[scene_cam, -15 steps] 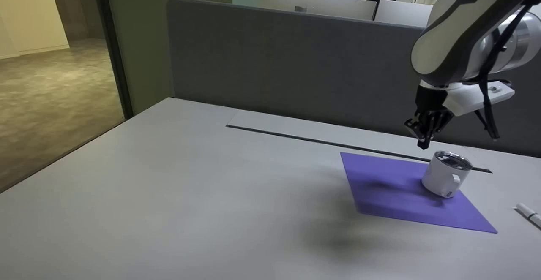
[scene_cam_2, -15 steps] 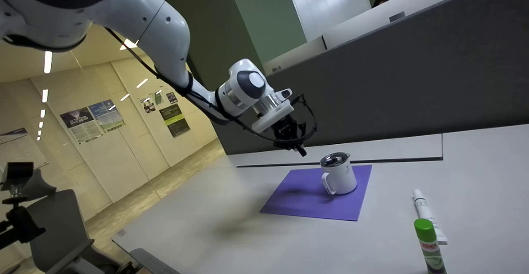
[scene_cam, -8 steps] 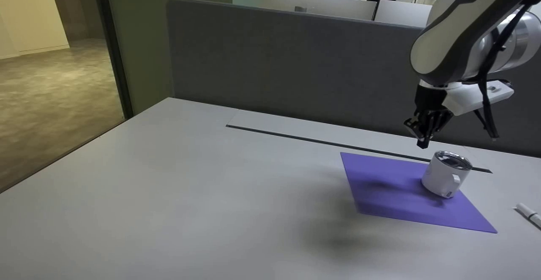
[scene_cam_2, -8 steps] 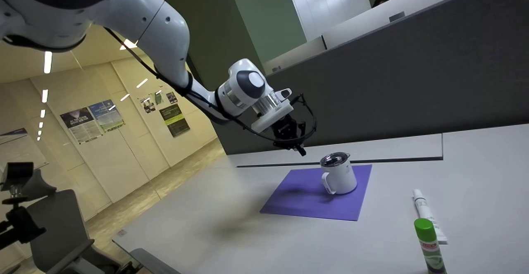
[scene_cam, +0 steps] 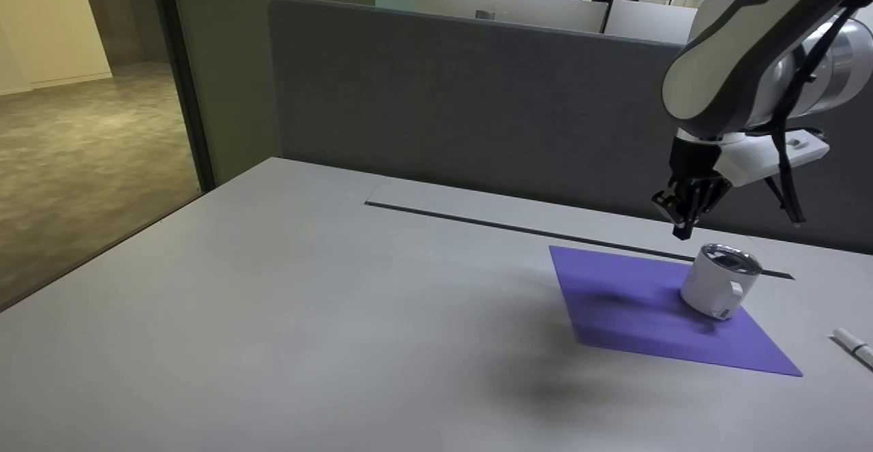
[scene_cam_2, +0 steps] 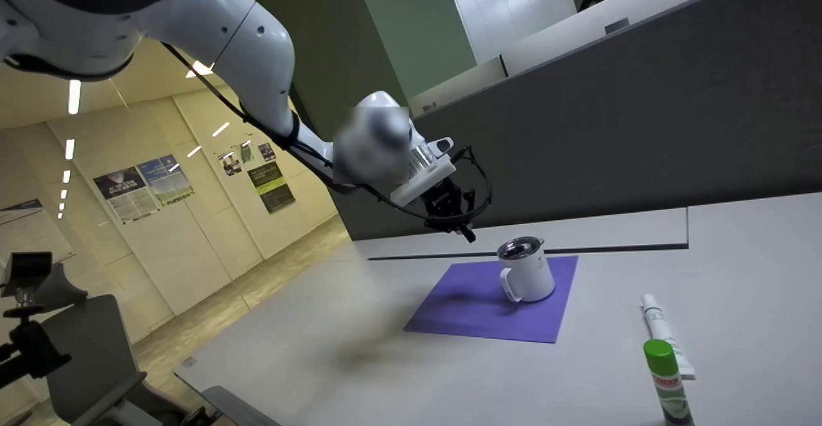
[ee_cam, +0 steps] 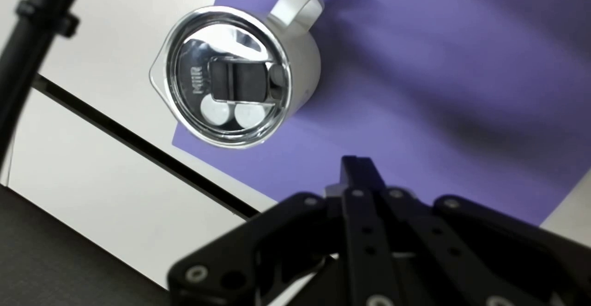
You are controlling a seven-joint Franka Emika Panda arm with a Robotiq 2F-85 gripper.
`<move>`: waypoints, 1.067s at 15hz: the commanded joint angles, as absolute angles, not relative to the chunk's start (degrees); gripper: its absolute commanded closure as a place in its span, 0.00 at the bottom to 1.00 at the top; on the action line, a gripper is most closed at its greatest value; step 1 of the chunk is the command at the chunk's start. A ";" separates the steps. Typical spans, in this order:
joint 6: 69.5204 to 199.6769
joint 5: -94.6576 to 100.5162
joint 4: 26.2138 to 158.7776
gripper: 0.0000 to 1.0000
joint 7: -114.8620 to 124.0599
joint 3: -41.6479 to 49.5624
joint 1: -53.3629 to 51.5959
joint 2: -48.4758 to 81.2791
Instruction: Open the latch on the top of the thermocup
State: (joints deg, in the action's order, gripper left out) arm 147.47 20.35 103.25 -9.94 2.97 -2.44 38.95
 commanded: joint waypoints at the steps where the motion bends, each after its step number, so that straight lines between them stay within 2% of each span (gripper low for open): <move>1: 147.38 20.11 103.18 0.99 -10.12 3.11 -2.58 38.96; 16: 149.47 22.85 101.54 1.00 -8.14 9.67 -1.69 40.96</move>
